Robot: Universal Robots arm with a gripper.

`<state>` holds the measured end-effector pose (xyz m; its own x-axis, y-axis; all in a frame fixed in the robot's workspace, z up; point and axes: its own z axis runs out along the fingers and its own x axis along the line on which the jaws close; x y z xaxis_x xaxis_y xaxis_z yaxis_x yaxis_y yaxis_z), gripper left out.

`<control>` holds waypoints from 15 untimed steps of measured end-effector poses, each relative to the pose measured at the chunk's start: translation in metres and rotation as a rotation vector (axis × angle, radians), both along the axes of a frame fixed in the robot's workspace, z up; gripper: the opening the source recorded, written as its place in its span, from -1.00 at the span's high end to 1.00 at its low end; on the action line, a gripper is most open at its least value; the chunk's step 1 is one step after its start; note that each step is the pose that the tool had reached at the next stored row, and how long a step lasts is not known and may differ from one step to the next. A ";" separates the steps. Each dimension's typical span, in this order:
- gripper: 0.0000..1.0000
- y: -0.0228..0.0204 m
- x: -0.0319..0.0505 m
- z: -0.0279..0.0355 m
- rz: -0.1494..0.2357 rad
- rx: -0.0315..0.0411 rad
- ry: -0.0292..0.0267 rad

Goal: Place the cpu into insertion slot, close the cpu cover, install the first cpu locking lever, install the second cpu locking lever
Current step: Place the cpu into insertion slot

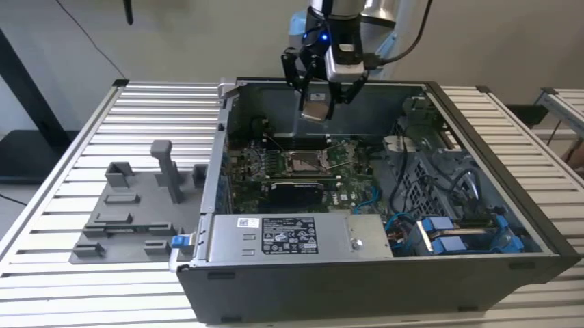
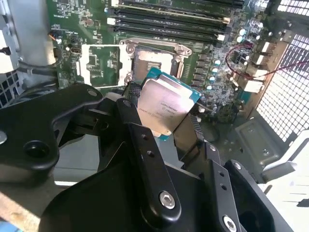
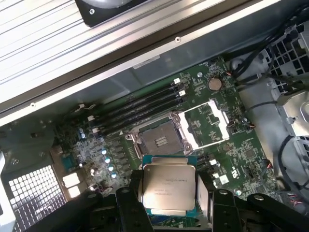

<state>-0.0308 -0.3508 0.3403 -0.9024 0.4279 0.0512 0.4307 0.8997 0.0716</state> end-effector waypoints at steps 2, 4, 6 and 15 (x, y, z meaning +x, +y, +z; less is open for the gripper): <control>-0.09 0.0000 0.0000 -0.0009 -0.011 0.0003 -0.0002; -0.09 0.0000 0.0000 -0.0019 -0.022 0.0002 -0.0001; -0.09 0.0000 0.0000 -0.0025 -0.030 -0.0001 0.0001; -0.09 0.0002 0.0000 -0.0041 -0.042 0.0000 0.0000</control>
<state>-0.0308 -0.3506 0.3362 -0.8836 0.4653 0.0512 0.4680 0.8808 0.0716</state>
